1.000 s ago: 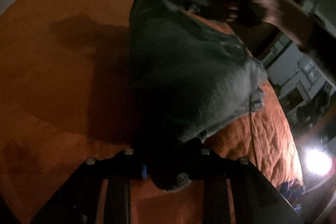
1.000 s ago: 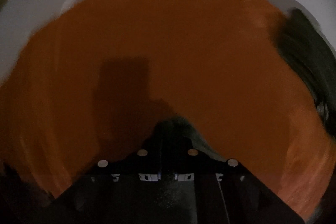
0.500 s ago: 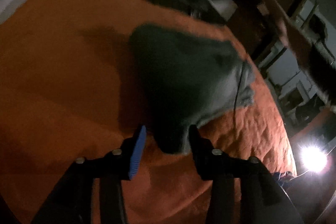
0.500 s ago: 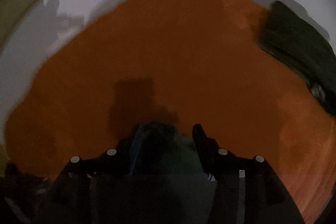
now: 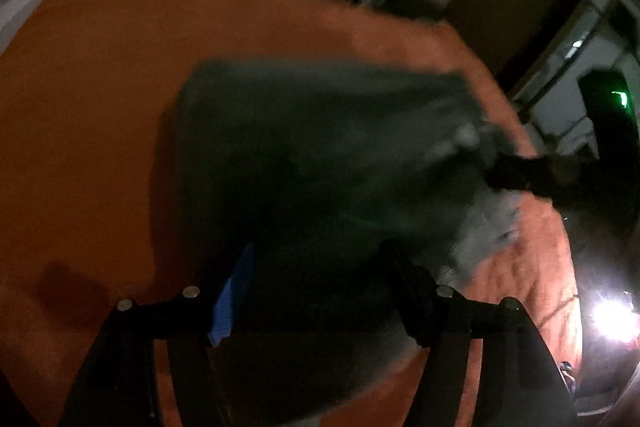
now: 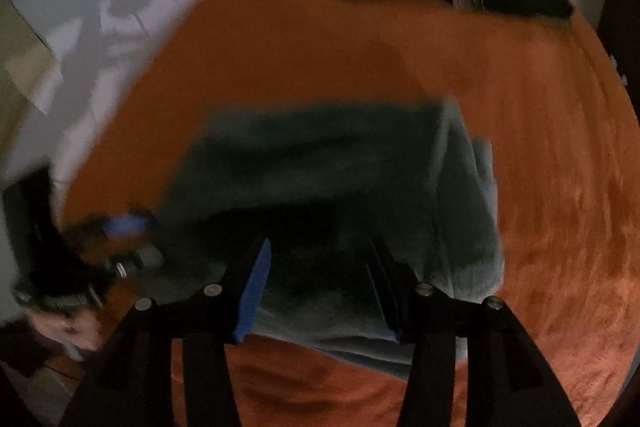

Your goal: Fold clothes

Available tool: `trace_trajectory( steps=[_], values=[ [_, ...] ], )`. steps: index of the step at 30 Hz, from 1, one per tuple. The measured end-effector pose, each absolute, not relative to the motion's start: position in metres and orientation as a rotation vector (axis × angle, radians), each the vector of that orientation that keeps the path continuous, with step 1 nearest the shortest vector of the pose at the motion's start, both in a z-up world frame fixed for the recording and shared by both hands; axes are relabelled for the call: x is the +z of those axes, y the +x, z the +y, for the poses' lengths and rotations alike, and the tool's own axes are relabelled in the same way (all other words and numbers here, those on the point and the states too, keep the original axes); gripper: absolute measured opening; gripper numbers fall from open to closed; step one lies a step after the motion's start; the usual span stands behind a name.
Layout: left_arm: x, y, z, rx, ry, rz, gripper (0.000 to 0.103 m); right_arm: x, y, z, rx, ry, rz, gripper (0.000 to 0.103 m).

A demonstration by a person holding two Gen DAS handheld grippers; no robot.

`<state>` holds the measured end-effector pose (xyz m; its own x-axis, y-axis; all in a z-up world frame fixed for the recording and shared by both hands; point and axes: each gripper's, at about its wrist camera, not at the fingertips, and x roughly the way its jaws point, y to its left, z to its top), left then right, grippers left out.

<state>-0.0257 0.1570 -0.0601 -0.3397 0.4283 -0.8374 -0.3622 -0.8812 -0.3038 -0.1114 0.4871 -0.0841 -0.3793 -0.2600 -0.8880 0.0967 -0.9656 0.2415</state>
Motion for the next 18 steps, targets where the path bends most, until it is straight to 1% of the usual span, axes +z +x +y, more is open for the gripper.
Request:
trace_trajectory(
  steps=[1,2,3,5,7,9,10,11,12,13,15,18],
  values=[
    [-0.067,-0.027,0.151,2.227,-1.439,-0.135,0.068,-0.103,-0.110,0.494,-2.442,1.695,-0.171,0.040],
    [-0.068,-0.026,0.143,2.222,-1.445,-0.175,0.068,-0.122,-0.109,0.502,-2.448,1.782,-0.121,0.036],
    [-0.069,-0.024,0.135,2.217,-1.450,-0.215,0.068,-0.132,-0.102,0.512,-2.431,1.788,-0.203,0.037],
    [-0.057,-0.019,0.127,2.240,-1.449,-0.172,0.068,-0.136,-0.093,0.529,-2.395,1.799,-0.381,0.037],
    [-0.042,-0.017,0.123,2.248,-1.434,-0.142,0.068,-0.130,-0.094,0.525,-2.404,1.801,-0.329,0.037],
    [-0.026,-0.017,0.123,2.234,-1.403,-0.150,0.068,-0.105,-0.099,0.510,-2.479,1.667,-0.217,0.037],
    [-0.023,-0.016,0.125,2.214,-1.382,-0.158,0.069,-0.092,-0.101,0.502,-2.517,1.586,-0.171,0.037],
    [-0.019,-0.015,0.128,2.193,-1.361,-0.167,0.070,-0.083,-0.105,0.494,-2.544,1.505,-0.143,0.042],
    [-0.023,-0.014,0.136,2.180,-1.355,-0.142,0.072,-0.075,-0.109,0.487,-2.568,1.423,-0.117,0.047],
    [-0.032,-0.011,0.142,2.190,-1.385,-0.094,0.072,-0.076,-0.115,0.479,-2.561,1.395,-0.094,0.056],
    [-0.057,-0.001,0.152,2.189,-1.442,-0.007,0.072,-0.110,-0.139,0.471,-2.521,1.519,-0.028,0.056],
    [-0.070,0.012,0.145,2.183,-1.431,-0.041,0.072,-0.155,-0.145,0.474,-2.488,1.651,-0.052,0.055]
  ],
)
